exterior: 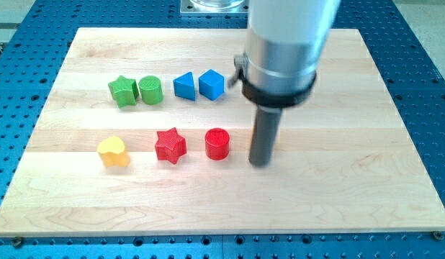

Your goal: Move the hexagon into the heart

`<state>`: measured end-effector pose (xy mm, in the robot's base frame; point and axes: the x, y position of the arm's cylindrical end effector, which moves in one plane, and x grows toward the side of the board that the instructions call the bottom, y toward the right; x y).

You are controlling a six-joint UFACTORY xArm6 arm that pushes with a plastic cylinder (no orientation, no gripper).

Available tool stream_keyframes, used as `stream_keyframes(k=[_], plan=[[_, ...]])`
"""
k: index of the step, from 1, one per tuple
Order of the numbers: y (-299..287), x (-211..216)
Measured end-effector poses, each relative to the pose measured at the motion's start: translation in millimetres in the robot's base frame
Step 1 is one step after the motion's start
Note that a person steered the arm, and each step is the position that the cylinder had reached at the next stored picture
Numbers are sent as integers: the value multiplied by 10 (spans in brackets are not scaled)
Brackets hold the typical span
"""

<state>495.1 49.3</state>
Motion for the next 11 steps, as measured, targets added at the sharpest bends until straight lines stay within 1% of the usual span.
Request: stream_keyframes(k=[1,2,3,4,5,6,7,8,9,10,11], plan=[[281,-465],[1109,-488],[1192,-709],[613,-723],[732,-742],[773,-960],[278,-834],[-405,-778],[-674,-809],[-836,-475],[-293,-402]])
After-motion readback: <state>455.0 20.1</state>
